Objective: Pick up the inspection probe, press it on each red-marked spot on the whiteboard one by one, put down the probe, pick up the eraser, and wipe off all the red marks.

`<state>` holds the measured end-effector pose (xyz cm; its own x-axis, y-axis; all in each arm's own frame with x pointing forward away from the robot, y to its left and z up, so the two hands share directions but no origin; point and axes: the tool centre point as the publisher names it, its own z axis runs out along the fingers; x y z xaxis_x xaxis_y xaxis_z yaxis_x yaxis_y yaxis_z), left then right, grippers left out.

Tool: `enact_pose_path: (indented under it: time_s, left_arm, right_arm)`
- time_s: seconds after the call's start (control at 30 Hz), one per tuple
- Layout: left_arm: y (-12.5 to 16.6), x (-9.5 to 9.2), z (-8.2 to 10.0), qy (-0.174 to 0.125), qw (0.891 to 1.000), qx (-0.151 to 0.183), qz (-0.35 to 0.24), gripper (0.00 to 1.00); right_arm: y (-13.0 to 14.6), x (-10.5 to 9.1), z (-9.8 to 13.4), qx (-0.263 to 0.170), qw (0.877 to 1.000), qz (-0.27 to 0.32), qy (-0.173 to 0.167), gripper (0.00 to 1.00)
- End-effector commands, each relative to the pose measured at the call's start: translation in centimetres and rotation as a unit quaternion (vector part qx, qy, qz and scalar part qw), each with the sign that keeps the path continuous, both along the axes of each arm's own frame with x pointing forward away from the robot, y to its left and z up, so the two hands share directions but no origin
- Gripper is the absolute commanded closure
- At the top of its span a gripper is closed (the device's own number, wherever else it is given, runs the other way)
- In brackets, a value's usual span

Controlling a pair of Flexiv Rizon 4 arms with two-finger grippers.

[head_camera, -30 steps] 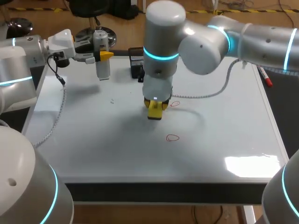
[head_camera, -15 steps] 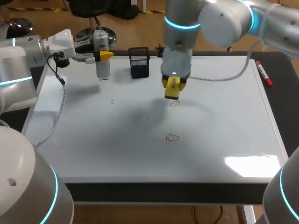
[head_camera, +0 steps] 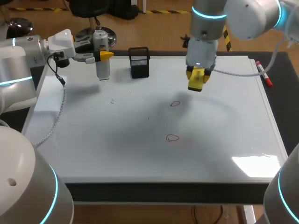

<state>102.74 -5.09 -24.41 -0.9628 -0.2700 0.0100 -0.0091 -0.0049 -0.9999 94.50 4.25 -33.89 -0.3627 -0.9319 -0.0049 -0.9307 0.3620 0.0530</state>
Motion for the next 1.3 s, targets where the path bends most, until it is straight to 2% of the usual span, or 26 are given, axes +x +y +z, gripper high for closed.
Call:
enact_pose_path:
  time_s: [0.03, 0.17, 0.47, 0.73, 1.3]
  left_arm:
    - [0.0, 0.0, 0.1, 0.000, 1.000, 0.000, 0.000, 1.00]
    - [0.0, 0.0, 0.1, 0.000, 1.000, 0.000, 0.000, 1.00]
    - [0.0, 0.0, 0.1, 0.000, 1.000, 0.000, 0.000, 1.00]
    - [0.0, 0.0, 0.1, 0.000, 1.000, 0.000, 0.000, 1.00]
    - [0.0, 0.0, 0.1, 0.000, 1.000, 0.000, 0.000, 1.00]
  right_arm:
    - [-1.6, 0.8, -0.2, -0.007, 1.000, -0.010, -0.001, 1.00]
    - [-3.4, 1.5, -0.5, -0.021, 0.999, -0.025, -0.005, 1.00]
    - [-6.3, 2.9, -1.1, -0.020, 0.998, -0.057, -0.005, 1.00]
    - [-7.0, 3.5, -1.8, -0.020, 0.997, -0.072, -0.002, 1.00]
    - [-7.1, 3.8, -1.1, -0.014, 0.997, -0.080, -0.012, 1.00]
